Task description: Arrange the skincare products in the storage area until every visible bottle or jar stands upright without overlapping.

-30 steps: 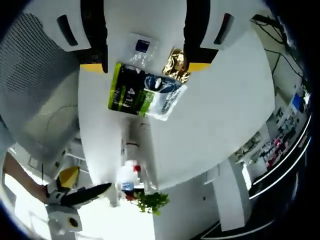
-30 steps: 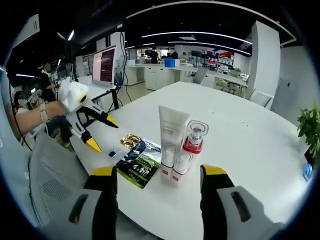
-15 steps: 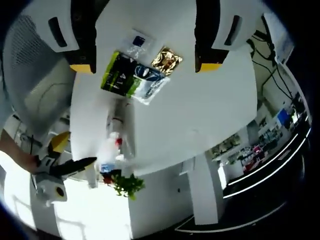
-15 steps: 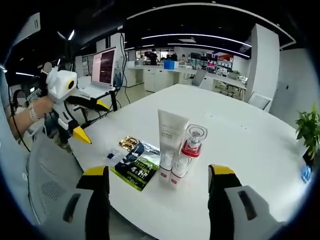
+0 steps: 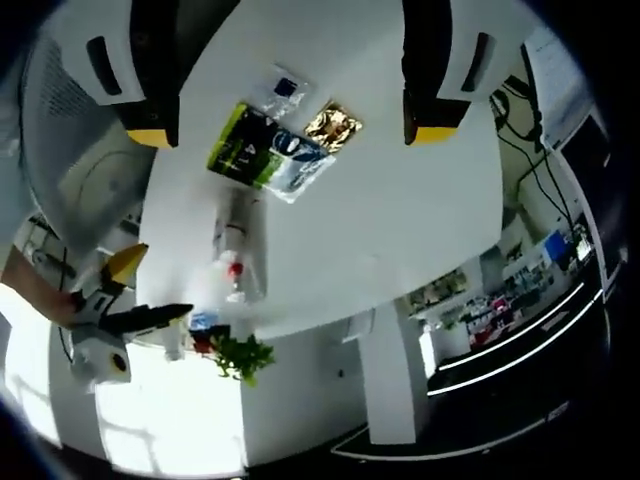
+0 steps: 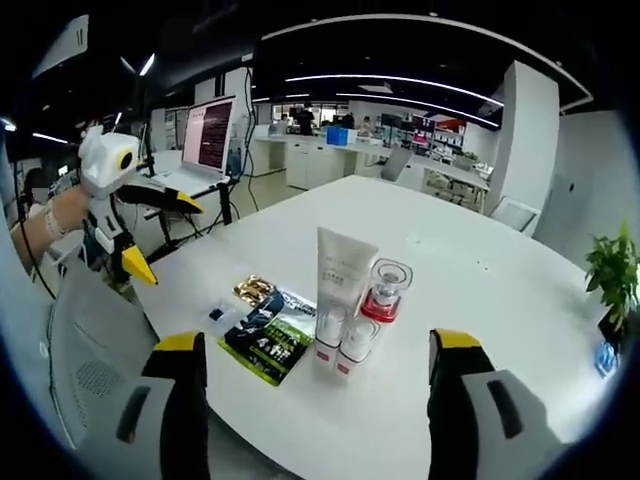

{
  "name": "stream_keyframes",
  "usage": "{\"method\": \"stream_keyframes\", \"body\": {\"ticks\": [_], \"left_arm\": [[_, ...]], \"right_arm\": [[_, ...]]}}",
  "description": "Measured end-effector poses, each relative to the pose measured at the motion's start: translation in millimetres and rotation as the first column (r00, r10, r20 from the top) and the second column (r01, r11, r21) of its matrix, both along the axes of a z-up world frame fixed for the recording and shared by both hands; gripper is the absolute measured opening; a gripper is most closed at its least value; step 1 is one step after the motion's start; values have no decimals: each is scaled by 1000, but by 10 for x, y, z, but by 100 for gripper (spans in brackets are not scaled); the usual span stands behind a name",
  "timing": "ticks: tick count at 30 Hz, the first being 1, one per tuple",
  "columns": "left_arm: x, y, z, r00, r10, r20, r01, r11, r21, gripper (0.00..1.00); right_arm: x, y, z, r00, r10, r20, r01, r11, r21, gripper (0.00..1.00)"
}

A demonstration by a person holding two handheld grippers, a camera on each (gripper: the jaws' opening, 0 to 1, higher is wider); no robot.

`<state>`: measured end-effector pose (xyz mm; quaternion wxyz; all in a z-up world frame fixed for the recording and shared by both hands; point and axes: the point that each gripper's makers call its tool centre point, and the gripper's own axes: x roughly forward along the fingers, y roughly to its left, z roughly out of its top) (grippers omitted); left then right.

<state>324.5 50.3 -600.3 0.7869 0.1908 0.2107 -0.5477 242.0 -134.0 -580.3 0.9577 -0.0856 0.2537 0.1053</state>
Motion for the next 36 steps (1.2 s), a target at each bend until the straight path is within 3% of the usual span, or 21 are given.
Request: {"method": "stream_keyframes", "body": {"ticks": [5, 20, 36], "left_arm": [[-12, 53, 47, 1000, 15, 16, -15, 1000, -8, 97], [-32, 182, 115, 994, 113, -2, -113, 991, -69, 97], [18, 317, 126, 980, 200, 15, -199, 978, -70, 97]], "right_arm": [[-7, 15, 13, 1000, 0, 8, 0, 1000, 1, 95], [-42, 46, -6, 1000, -7, 24, 7, 1000, 25, 100], [35, 116, -41, 1000, 22, 8, -22, 999, 31, 99]]}}
